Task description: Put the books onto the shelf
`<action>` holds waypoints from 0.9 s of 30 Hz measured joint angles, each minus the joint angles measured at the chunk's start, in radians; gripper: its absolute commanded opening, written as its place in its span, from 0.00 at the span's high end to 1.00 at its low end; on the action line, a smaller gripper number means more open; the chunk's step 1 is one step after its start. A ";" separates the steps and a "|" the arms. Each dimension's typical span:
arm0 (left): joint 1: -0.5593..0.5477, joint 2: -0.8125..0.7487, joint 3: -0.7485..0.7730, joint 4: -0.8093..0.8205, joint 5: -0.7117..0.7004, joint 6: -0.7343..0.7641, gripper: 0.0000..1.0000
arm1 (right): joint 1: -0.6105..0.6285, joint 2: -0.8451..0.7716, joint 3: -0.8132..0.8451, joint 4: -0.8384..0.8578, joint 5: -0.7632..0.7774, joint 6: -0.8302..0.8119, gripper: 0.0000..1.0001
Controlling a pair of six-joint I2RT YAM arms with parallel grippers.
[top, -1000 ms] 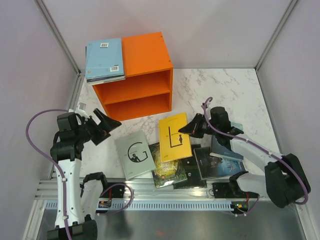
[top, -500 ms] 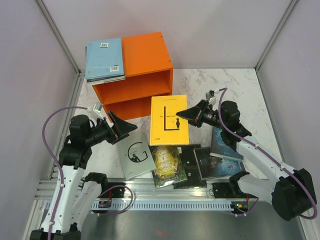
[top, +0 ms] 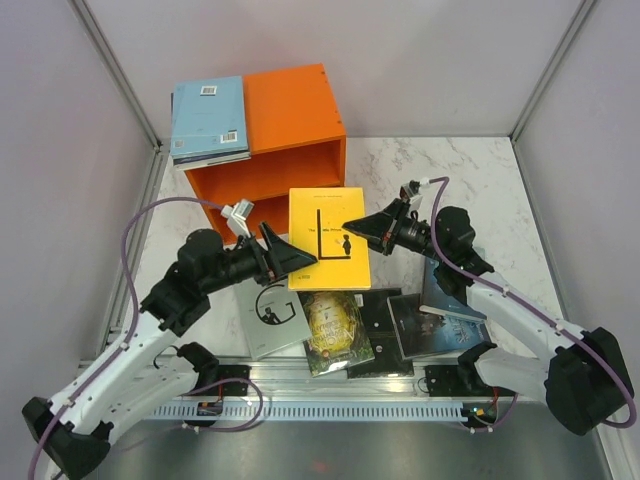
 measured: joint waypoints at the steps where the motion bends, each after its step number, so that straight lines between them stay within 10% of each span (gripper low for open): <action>1: -0.031 0.019 0.001 0.015 -0.020 -0.008 0.22 | 0.005 0.002 0.000 0.006 0.003 0.007 1.00; 7: -0.180 0.118 0.043 0.081 -0.117 -0.071 0.78 | 0.005 0.014 0.002 0.018 0.012 0.010 1.00; 11: -0.197 0.111 0.103 0.092 -0.145 -0.129 0.77 | 0.002 0.001 0.038 0.072 0.014 0.013 1.00; 14: -0.208 0.108 0.160 0.049 -0.171 -0.107 0.39 | 0.005 -0.021 0.070 0.060 0.016 0.013 1.00; 18: -0.207 0.089 0.194 -0.002 -0.221 -0.069 0.28 | 0.007 -0.038 0.082 0.010 0.014 0.000 1.00; 27: -0.206 0.023 0.187 -0.093 -0.278 -0.051 0.77 | 0.006 -0.037 0.095 -0.039 0.005 0.003 1.00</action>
